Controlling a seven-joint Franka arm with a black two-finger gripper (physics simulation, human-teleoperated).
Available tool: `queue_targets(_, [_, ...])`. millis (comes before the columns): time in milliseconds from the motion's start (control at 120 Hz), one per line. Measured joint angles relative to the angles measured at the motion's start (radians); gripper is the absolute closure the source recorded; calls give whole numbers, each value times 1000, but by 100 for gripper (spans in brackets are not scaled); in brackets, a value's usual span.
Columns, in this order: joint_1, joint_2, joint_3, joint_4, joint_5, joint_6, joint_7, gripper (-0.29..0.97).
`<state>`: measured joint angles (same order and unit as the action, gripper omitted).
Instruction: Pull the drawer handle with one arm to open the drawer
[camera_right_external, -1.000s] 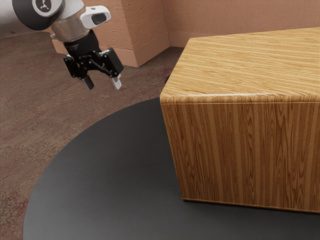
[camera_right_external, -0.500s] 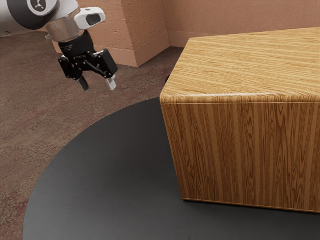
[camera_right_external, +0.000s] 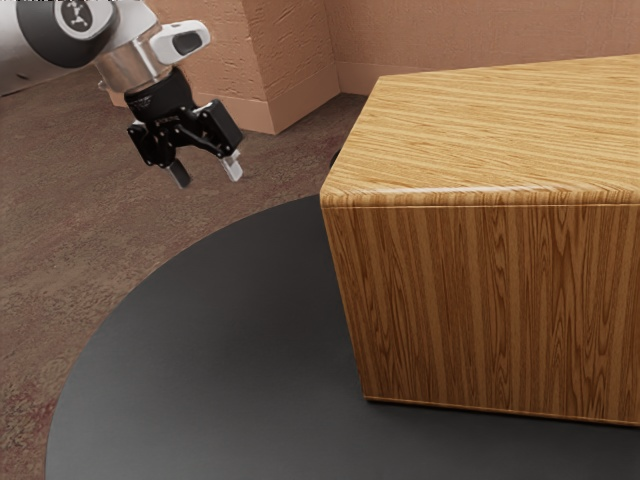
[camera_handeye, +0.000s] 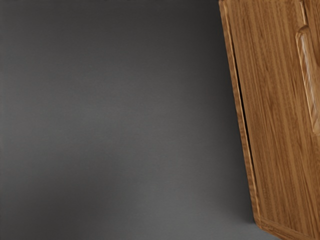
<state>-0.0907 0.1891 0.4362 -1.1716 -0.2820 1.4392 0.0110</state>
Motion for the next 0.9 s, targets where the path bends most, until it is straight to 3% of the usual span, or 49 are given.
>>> queue_targets(50, [276, -1, -293, 1, -2, 3, 3, 0])
queue_targets(83, [406, 2, -438, 2, -3, 5, 4, 0])
queue_targets(167, [526, 12, -583, 7, -12, 12, 8, 0])
queue_targets(342, [560, 111, -649, 139, -27, 28, 2, 0])
queue_targets(550, [562, 249, -685, 286, -97, 54, -36, 0])
queue_targets(692, [559, 268, -700, 305, -179, 69, -58, 0])
queue_targets(900, [549, 316, -720, 305, -235, 107, -88, 0])
